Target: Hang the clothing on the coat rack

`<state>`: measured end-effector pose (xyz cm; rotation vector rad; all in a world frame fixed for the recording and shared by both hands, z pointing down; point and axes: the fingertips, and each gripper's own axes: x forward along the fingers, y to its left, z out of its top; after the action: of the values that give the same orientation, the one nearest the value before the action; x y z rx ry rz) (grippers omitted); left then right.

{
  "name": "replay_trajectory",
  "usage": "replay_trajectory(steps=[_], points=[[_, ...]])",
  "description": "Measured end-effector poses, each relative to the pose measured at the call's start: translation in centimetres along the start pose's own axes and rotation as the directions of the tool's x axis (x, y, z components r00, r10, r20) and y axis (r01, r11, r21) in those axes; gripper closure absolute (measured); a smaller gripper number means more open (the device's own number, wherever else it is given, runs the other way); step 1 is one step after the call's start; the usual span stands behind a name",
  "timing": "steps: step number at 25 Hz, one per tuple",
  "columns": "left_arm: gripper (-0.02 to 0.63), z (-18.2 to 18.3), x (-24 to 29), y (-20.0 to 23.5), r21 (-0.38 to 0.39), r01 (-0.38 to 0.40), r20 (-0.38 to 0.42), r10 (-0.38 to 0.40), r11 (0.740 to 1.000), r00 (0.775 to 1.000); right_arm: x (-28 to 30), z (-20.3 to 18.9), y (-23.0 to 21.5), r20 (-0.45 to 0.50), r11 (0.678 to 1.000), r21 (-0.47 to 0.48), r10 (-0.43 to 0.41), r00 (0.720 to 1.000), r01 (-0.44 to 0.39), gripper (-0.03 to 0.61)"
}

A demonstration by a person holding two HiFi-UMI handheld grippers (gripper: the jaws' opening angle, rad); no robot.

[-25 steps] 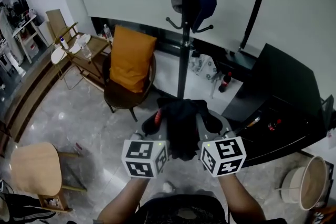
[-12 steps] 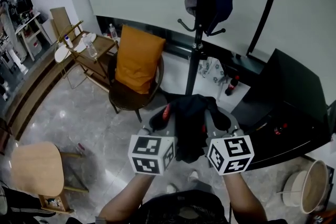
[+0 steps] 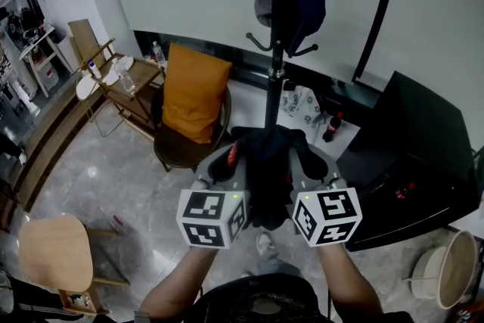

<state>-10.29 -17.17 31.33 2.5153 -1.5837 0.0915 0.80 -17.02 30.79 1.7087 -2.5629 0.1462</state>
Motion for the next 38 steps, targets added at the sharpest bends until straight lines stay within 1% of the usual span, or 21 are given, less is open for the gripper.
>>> replay_trajectory(steps=[14,27,38], points=[[0.580,2.8,6.4,1.0,0.021,-0.012,0.035,0.011,1.000,0.999,5.2,2.6,-4.1,0.042,1.000,-0.022,0.009,0.999,-0.008,0.555],[0.580,4.1,11.7,2.2,0.029,-0.022,0.039,0.021,0.999,0.999,9.5,3.3,-7.0,0.047,0.999,-0.027,0.023,0.999,-0.021,0.555],[0.580,4.3,15.1,3.3,0.036,-0.035,0.030,0.034,0.999,0.999,12.6,3.2,-8.8,0.047,0.999,-0.023,0.037,0.998,-0.036,0.555]])
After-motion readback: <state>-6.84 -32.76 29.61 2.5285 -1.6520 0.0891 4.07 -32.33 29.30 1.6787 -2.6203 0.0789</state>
